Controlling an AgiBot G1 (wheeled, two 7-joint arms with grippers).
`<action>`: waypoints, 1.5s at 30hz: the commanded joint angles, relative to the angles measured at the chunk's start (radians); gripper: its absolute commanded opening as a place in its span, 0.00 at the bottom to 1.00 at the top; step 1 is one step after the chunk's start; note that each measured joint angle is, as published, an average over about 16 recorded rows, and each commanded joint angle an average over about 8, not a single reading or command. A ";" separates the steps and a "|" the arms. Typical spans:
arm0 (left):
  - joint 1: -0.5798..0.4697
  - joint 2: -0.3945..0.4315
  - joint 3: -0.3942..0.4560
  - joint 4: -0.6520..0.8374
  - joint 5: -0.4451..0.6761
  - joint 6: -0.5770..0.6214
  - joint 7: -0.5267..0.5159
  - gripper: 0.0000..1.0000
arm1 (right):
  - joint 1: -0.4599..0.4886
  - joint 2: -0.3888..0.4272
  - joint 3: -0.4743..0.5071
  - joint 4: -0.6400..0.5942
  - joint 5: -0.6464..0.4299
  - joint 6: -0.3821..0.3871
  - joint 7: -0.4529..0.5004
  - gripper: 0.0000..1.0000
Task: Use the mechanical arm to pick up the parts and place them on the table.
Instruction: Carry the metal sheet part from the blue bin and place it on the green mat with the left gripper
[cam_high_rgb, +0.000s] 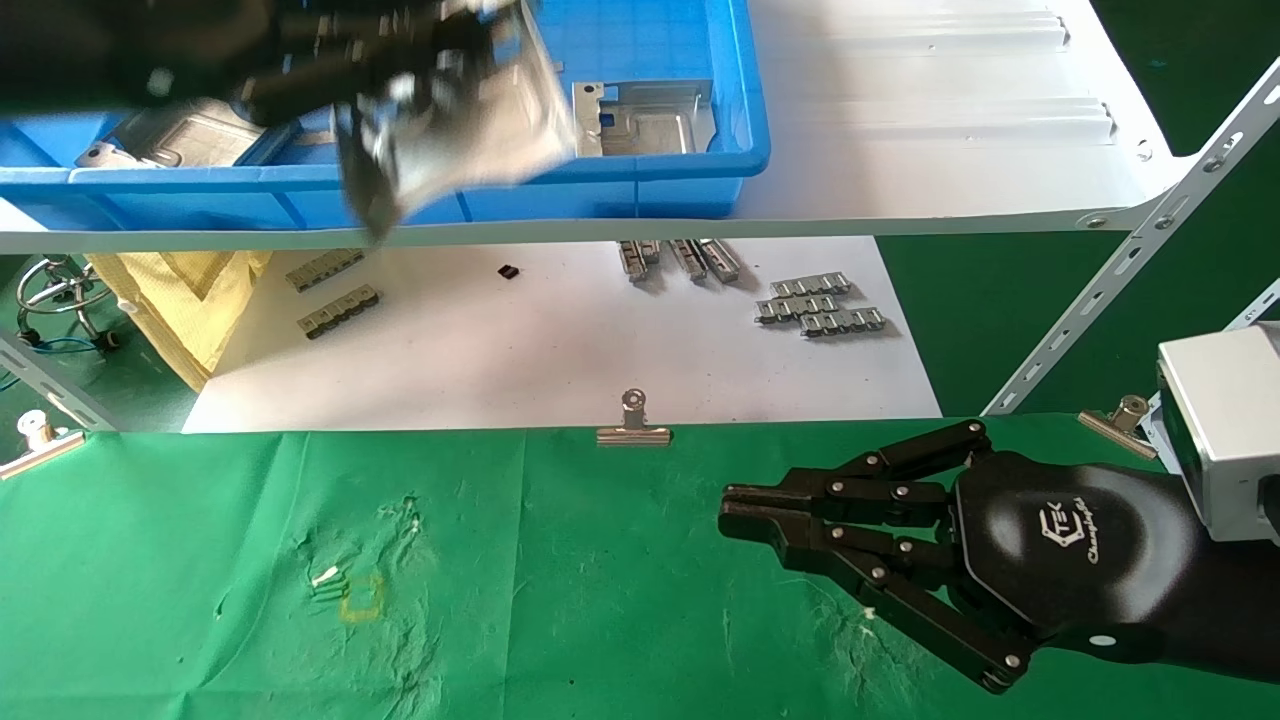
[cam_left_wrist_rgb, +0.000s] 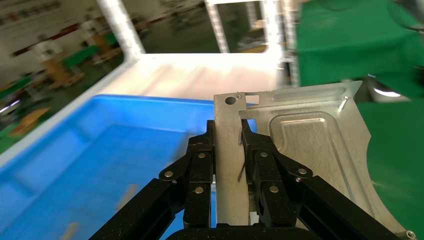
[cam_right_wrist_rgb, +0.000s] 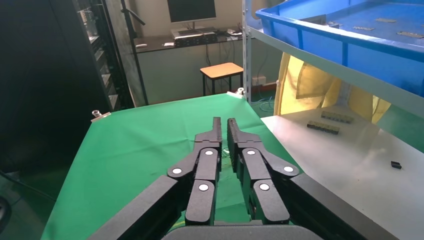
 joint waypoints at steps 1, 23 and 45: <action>0.018 -0.020 -0.001 -0.022 -0.014 0.054 0.031 0.00 | 0.000 0.000 0.000 0.000 0.000 0.000 0.000 1.00; 0.330 -0.240 0.244 -0.268 -0.156 0.031 0.309 0.00 | 0.000 0.000 0.000 0.000 0.000 0.000 0.000 1.00; 0.318 -0.163 0.339 -0.029 -0.159 0.027 0.496 0.00 | 0.000 0.000 0.000 0.000 0.000 0.000 0.000 1.00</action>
